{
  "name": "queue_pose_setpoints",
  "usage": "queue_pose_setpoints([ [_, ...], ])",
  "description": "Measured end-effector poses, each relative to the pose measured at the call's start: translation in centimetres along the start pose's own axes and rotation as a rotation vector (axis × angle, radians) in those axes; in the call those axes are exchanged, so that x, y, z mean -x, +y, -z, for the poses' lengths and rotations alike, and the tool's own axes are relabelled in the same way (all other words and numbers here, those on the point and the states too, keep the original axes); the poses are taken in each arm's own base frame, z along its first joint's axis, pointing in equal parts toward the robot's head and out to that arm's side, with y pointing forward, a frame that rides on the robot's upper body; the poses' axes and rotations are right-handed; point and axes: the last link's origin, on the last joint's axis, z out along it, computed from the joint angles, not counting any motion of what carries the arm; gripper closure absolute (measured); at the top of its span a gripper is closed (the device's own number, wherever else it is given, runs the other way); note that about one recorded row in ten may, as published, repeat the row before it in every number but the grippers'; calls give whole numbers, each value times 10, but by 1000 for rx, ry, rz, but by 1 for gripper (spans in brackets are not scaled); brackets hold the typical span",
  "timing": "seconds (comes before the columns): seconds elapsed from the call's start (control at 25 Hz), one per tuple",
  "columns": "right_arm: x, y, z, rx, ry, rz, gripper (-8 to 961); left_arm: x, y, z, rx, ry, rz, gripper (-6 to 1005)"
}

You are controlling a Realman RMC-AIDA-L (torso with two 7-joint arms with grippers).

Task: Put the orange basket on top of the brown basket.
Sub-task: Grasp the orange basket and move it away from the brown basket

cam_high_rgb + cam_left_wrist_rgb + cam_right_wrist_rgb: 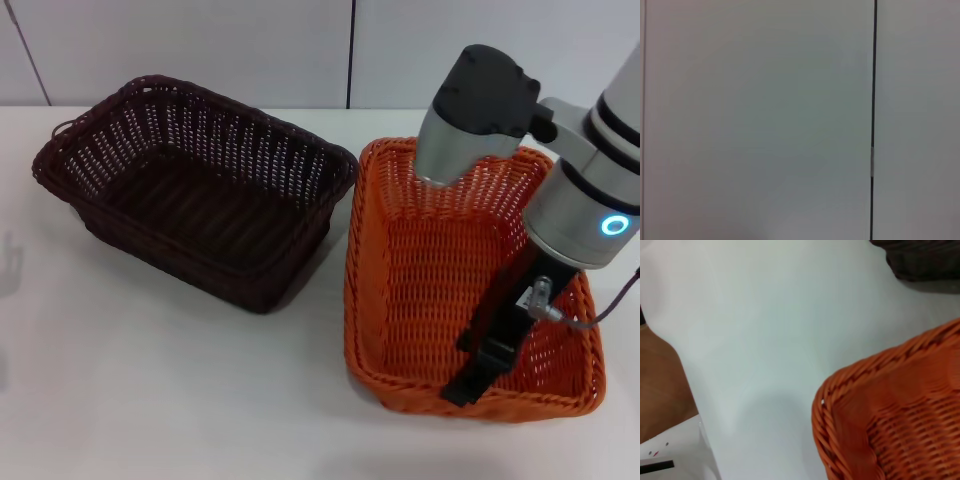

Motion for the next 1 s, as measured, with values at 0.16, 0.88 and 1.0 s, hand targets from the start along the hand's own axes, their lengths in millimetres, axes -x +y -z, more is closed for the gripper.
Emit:
queue_pose_setpoints([
  [0.16, 3, 4, -3, 7, 9, 23, 317, 0, 3, -3, 8, -9, -5, 256],
  [0.88, 8, 2, -37, -8, 80, 48, 324, 1, 7, -8, 22, -20, -9, 256],
  [1.0, 8, 3, -39, -9, 85, 49, 326, 1, 7, -8, 22, -20, -9, 256],
])
